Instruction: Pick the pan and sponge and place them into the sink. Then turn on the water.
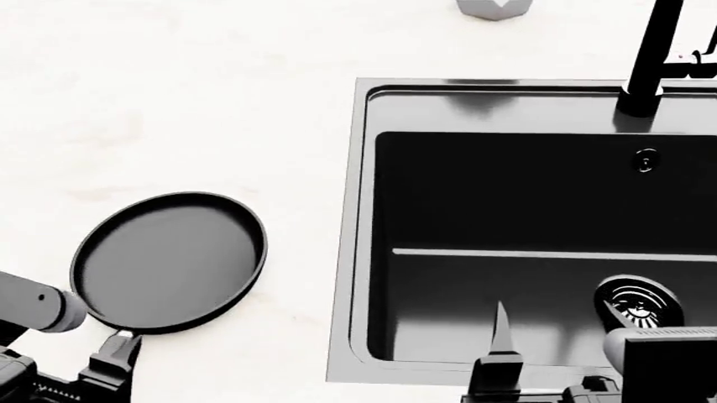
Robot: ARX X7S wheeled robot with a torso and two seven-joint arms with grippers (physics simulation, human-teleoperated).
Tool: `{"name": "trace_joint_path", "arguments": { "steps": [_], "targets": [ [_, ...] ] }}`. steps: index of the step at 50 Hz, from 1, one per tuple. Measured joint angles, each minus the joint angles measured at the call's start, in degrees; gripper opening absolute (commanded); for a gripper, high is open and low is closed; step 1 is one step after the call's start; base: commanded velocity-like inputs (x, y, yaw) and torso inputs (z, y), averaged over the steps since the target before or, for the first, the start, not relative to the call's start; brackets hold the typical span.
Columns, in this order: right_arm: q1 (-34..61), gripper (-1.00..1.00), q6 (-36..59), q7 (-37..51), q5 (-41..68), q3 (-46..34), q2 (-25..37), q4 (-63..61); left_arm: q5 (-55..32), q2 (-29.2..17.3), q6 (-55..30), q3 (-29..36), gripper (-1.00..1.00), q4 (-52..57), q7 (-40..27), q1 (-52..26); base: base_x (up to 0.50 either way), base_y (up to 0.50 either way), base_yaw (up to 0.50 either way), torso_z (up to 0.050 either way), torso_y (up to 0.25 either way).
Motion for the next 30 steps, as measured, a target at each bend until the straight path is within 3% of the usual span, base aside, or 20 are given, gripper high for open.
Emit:
{"name": "trace_joint_path", "arguments": {
  "steps": [30],
  "targets": [
    [-1.0, 1.00, -0.4, 0.1, 0.9, 0.5, -0.1, 0.7, 3.0, -1.6, 3.3, 8.9, 1.00, -8.4, 3.8, -3.3, 0.00, 0.00, 0.00, 0.000, 0.000]
  ]
}}
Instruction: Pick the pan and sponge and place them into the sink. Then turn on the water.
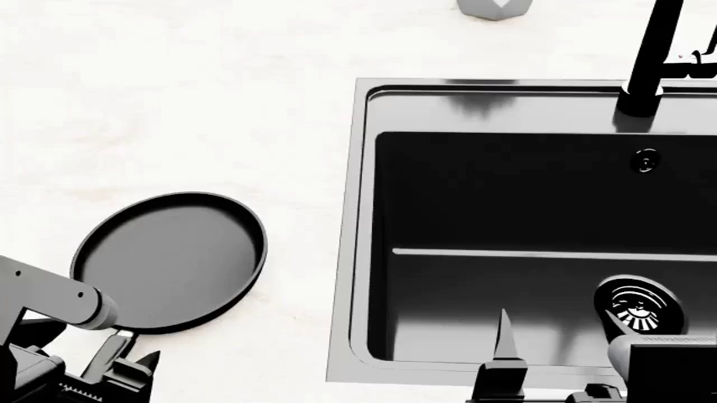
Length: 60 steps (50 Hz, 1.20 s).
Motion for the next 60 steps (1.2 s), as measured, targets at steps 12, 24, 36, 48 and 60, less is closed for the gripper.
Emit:
{"name": "trace_joint_path", "arguments": {
  "steps": [12, 24, 36, 48, 60],
  "targets": [
    [0.2, 1.00, 0.0, -0.1, 0.5, 0.1, -0.1, 0.2, -0.7, -0.5, -0.2, 1.3, 1.00, -2.2, 0.7, -0.6, 0.00, 0.00, 0.00, 0.000, 0.000],
    [-0.1, 1.00, -0.3, -0.1, 0.8, 0.2, -0.2, 0.2, 0.1, -1.0, 0.7, 3.0, 1.00, -4.9, 1.4, -0.7, 0.00, 0.00, 0.00, 0.000, 0.000],
    [-0.8, 1.00, -0.9, -0.2, 0.7, 0.4, -0.3, 0.4, 0.9, -0.8, 1.7, 4.1, 1.00, -7.2, 1.6, -1.1, 0.00, 0.00, 0.00, 0.000, 0.000],
    [-1.3, 1.00, -1.4, -0.2, 0.5, 0.3, -0.5, 0.7, 0.4, -0.6, 2.7, 4.8, -1.00, -8.2, 2.1, -1.7, 0.00, 0.00, 0.00, 0.000, 0.000],
    [-1.3, 1.00, -1.5, -0.3, 0.4, 0.2, -0.6, 1.0, 0.2, -0.9, 2.9, 4.7, -1.00, -8.1, 2.8, -1.9, 0.00, 0.00, 0.00, 0.000, 0.000]
  ]
}}
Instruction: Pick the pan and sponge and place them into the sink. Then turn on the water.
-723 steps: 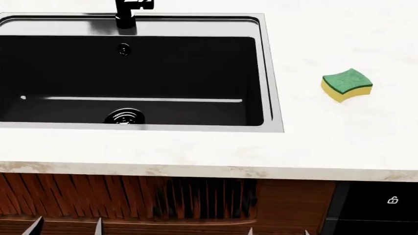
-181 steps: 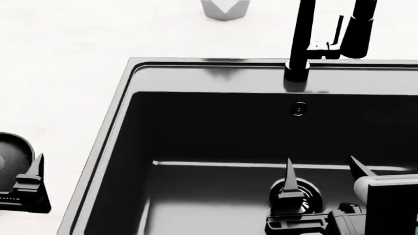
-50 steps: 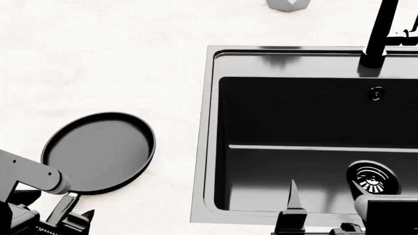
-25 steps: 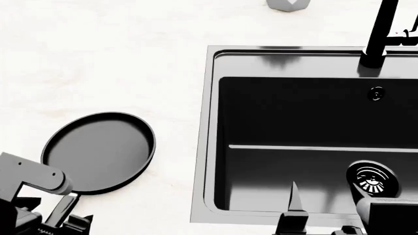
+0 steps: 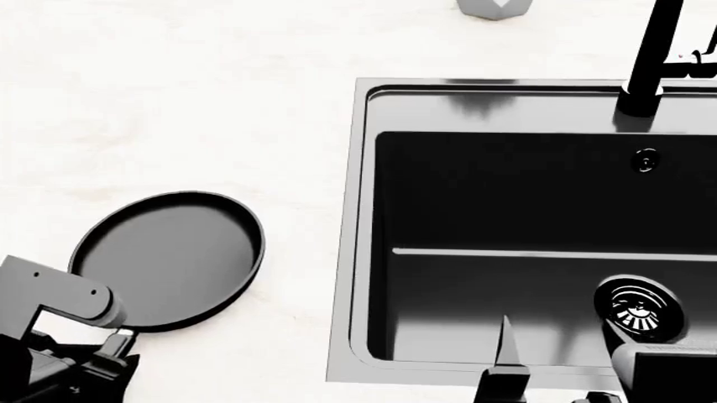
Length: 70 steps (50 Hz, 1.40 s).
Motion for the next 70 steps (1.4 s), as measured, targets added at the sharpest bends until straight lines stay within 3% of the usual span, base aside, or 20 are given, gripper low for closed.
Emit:
{"name": "trace_joint_path", "arguments": {
  "steps": [27, 70],
  "targets": [
    [1.2, 1.00, 1.9, 2.2, 0.3, 0.8, 2.2, -1.9, 1.1, -1.4, 3.5, 0.4, -1.00, 3.3, -2.1, -2.0, 0.00, 0.00, 0.00, 0.000, 0.001],
    [0.3, 1.00, 1.4, 3.4, -0.5, 2.0, 3.8, -3.3, 0.2, -2.2, 4.6, 3.7, -1.00, 3.8, -0.7, -3.1, 0.00, -0.48, 0.00, 0.000, 0.002]
  ]
}}
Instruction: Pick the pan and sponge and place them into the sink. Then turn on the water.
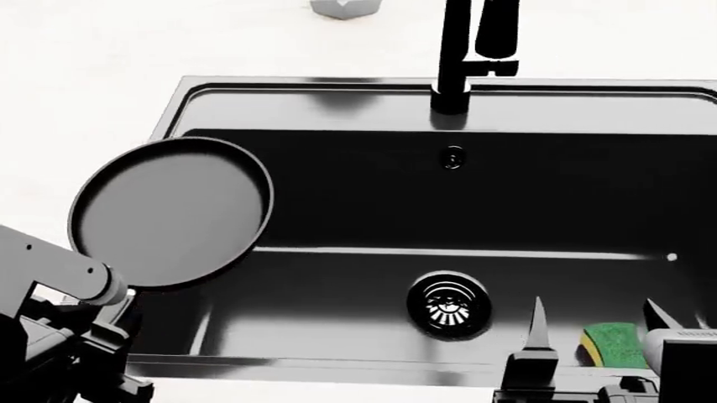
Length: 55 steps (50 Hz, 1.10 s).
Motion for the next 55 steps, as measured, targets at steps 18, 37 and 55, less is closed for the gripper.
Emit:
{"name": "trace_joint_path", "arguments": {
  "steps": [18, 37, 55],
  "targets": [
    [-0.4, 1.00, -0.8, 0.0, 0.0, 0.5, 0.0, -0.4, -0.2, -0.1, 1.1, 1.2, -1.00, -0.7, 0.7, -0.3, 0.03, -0.20, 0.00, 0.001, 0.002],
    [-1.0, 1.00, -1.2, 0.4, -0.1, 0.8, 0.1, -0.8, 0.9, -1.7, 1.8, 1.4, -1.00, -1.2, 1.6, -0.1, 0.19, -0.11, 0.00, 0.001, 0.002],
    [-0.7, 1.00, -1.2, 0.2, -0.6, 0.3, 0.1, -0.6, 0.4, -1.1, 2.5, 2.4, -1.00, -1.5, 1.4, -0.2, 0.46, -0.12, 0.00, 0.001, 0.003]
  ]
}}
